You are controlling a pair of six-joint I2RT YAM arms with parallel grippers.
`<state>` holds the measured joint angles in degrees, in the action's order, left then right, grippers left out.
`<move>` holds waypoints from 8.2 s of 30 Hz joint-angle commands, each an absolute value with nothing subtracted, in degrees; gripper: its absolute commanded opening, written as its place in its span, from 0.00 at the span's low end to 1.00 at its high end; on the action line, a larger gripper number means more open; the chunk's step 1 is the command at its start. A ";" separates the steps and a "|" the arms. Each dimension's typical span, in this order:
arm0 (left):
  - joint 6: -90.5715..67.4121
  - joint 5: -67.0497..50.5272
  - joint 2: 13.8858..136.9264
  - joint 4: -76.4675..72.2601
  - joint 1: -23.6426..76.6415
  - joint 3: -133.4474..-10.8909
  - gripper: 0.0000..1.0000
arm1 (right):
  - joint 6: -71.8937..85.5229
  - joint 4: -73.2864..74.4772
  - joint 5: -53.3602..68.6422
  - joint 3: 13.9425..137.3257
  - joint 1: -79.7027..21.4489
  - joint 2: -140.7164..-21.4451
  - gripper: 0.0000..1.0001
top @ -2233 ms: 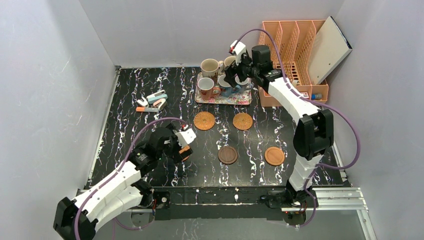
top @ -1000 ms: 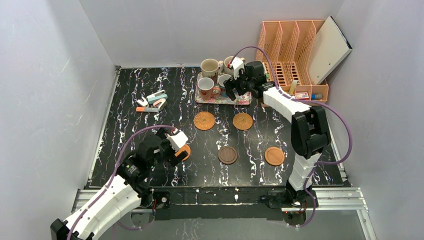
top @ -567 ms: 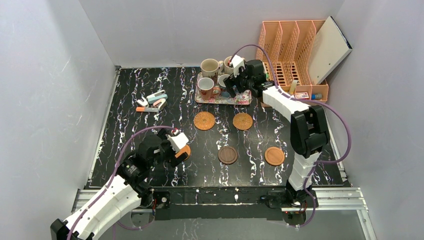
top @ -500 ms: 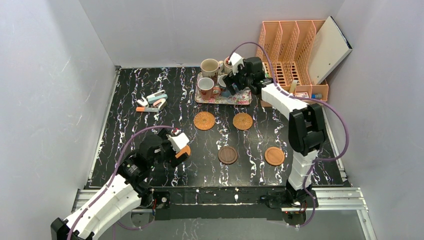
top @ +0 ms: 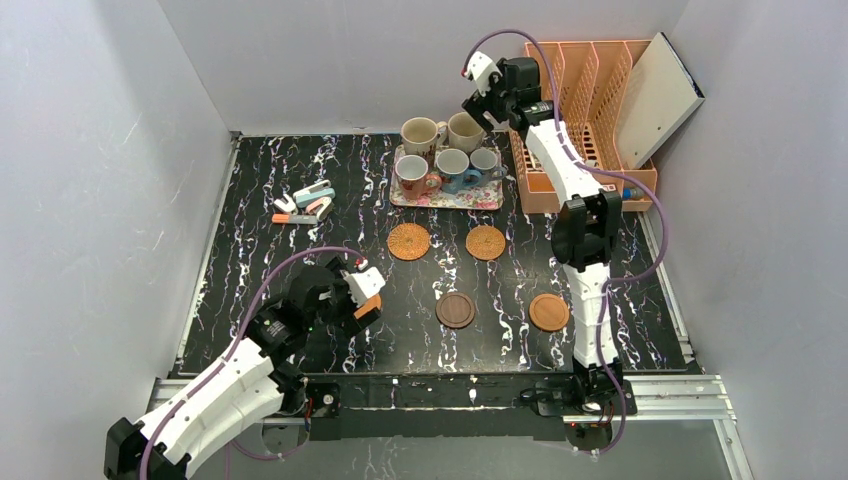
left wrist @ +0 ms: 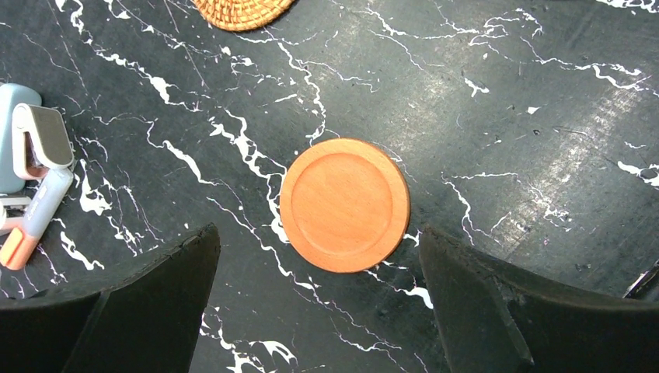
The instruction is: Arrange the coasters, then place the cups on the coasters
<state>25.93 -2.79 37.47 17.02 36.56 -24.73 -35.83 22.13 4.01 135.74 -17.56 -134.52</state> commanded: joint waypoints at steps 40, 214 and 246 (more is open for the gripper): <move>26.46 -0.79 37.78 15.90 36.43 -23.91 0.98 | -12.25 27.48 3.12 148.88 -16.61 -148.07 0.50; 5.47 6.56 95.99 -84.49 7.93 -8.30 0.98 | -48.58 34.32 38.20 78.04 19.72 -80.57 0.98; 0.97 17.75 96.07 -72.86 7.65 -14.41 0.98 | -72.53 44.26 42.43 72.00 20.96 -76.07 0.98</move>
